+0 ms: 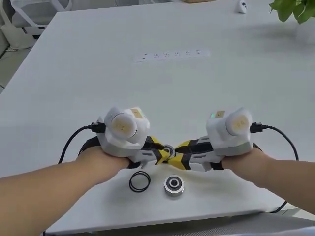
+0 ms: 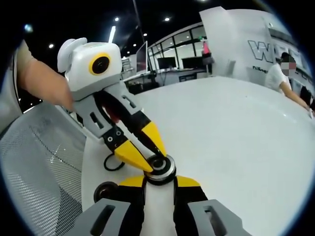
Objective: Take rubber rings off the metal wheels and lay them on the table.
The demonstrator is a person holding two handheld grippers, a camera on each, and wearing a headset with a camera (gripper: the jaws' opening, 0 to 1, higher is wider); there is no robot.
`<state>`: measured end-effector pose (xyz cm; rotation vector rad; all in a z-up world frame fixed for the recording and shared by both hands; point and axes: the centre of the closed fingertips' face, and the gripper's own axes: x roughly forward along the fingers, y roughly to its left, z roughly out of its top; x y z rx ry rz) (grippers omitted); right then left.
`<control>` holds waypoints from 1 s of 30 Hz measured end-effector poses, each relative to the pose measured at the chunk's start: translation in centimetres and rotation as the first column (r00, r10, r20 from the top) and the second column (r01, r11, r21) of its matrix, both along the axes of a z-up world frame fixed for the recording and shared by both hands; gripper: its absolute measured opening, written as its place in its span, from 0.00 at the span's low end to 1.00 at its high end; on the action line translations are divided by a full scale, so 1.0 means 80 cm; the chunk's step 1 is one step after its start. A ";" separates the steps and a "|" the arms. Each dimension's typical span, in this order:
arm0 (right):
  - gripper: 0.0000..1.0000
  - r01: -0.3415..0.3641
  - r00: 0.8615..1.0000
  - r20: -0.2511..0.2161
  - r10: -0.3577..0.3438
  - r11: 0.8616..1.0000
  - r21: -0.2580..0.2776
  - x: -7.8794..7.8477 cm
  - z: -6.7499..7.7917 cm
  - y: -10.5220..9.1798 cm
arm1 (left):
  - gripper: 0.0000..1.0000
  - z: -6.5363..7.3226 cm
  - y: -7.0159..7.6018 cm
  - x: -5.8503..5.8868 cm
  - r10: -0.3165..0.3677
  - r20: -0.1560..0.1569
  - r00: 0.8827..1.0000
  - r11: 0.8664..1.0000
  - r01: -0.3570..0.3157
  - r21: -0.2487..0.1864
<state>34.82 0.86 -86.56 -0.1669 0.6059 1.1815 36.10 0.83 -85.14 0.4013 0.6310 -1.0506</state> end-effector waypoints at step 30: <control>0.00 0.028 0.999 0.038 -0.027 0.999 -0.042 0.007 -0.001 -0.011 | 0.13 0.001 0.000 -0.001 0.014 0.000 1.000 1.000 -0.014 0.008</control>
